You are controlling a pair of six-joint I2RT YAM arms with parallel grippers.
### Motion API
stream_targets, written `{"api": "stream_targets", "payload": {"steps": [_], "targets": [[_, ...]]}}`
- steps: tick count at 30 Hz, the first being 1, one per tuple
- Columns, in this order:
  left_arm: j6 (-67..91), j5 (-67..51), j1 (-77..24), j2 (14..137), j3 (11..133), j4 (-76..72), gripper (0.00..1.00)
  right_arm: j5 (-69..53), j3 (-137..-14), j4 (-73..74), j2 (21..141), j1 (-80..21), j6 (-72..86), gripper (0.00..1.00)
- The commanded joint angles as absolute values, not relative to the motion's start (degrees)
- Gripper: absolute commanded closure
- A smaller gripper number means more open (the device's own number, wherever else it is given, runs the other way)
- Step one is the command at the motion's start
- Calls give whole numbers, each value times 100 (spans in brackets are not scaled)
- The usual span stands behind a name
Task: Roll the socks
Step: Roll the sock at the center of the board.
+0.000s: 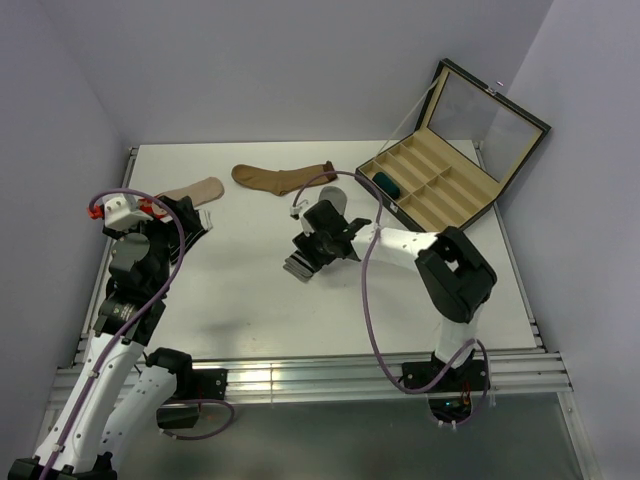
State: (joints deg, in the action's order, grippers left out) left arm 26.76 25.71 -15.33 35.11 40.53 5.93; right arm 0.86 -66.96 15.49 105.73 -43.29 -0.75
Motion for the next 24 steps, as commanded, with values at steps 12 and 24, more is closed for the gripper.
{"api": "stream_targets", "payload": {"steps": [12,24], "targets": [[2689,2514,-1520,3533,4148,545,1,184,-6267,844,9966,-5124,-580,33],[2698,2496,-1512,3559,4140,536,1,606,-6443,897,10556,-5528,-765,34]]}}
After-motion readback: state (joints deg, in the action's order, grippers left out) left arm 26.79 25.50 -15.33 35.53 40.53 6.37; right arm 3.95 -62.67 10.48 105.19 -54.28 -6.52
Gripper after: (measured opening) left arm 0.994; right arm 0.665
